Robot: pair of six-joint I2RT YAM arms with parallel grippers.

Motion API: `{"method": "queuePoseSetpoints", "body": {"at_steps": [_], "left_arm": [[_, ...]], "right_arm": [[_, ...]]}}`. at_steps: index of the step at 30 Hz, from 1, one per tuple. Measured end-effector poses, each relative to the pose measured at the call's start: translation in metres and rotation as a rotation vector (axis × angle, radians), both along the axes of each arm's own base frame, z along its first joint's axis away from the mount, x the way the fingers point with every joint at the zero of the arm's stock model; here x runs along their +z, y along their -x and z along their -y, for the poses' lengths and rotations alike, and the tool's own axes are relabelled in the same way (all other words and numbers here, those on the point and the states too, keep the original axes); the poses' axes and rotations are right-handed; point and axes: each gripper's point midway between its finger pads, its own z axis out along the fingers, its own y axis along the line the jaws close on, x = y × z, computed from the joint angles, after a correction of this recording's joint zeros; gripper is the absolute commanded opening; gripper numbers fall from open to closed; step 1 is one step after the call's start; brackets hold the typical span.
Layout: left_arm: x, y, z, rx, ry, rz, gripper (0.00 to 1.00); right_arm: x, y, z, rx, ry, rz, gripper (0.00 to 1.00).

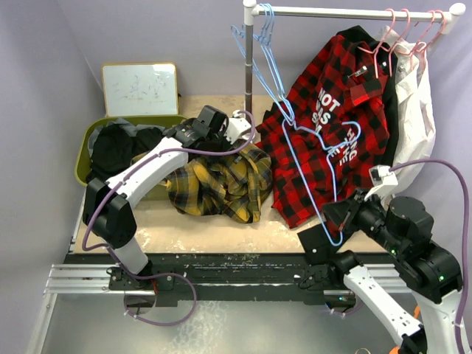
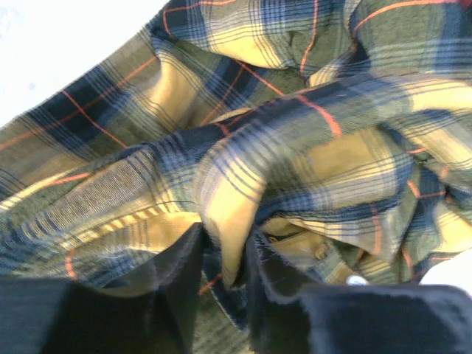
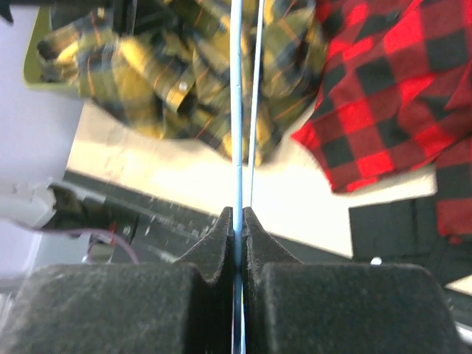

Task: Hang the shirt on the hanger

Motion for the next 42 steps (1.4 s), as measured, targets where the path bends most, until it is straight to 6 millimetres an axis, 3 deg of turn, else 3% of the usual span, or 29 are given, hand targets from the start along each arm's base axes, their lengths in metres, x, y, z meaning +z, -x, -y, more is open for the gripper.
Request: {"method": "queuePoseSetpoints", "body": {"at_steps": [2,7,10,14,18,23,32,36,39,41,42], "left_arm": [[-0.001,-0.002,-0.002,0.015,-0.008,0.005,0.13],[0.011,-0.006,-0.002,0.029,-0.002,0.024,0.12],[0.029,-0.01,0.004,0.022,0.028,0.05,0.14],[0.04,-0.011,0.009,0.008,0.057,0.056,0.17],[0.041,-0.003,0.012,-0.016,0.069,0.028,0.21],[0.049,0.011,0.013,-0.051,0.093,-0.001,0.23],[0.104,0.026,0.01,-0.085,0.179,0.075,0.24],[0.118,0.03,0.006,-0.089,0.188,0.112,0.25],[0.117,0.028,0.001,-0.086,0.169,0.131,0.44],[0.111,0.029,0.0,-0.094,0.152,0.124,0.72],[0.107,0.031,0.0,-0.102,0.146,0.115,0.81]], "right_arm": [[-0.008,0.014,-0.005,0.039,-0.031,-0.049,0.0],[-0.032,0.054,-0.022,0.176,-0.098,-0.214,0.0],[-0.033,0.071,-0.032,0.252,-0.142,-0.26,0.0],[-0.025,0.076,-0.045,0.332,-0.192,-0.257,0.0],[-0.018,0.064,-0.055,0.368,-0.21,-0.215,0.0],[-0.018,0.031,-0.068,0.377,-0.207,-0.159,0.0],[-0.038,-0.036,-0.093,0.383,-0.145,-0.158,0.0],[-0.041,-0.049,-0.109,0.412,-0.119,-0.14,0.0],[-0.047,-0.036,-0.126,0.466,-0.07,-0.141,0.0],[-0.053,-0.026,-0.122,0.455,-0.023,-0.158,0.0],[-0.049,-0.022,-0.121,0.464,-0.028,-0.143,0.0]]}}
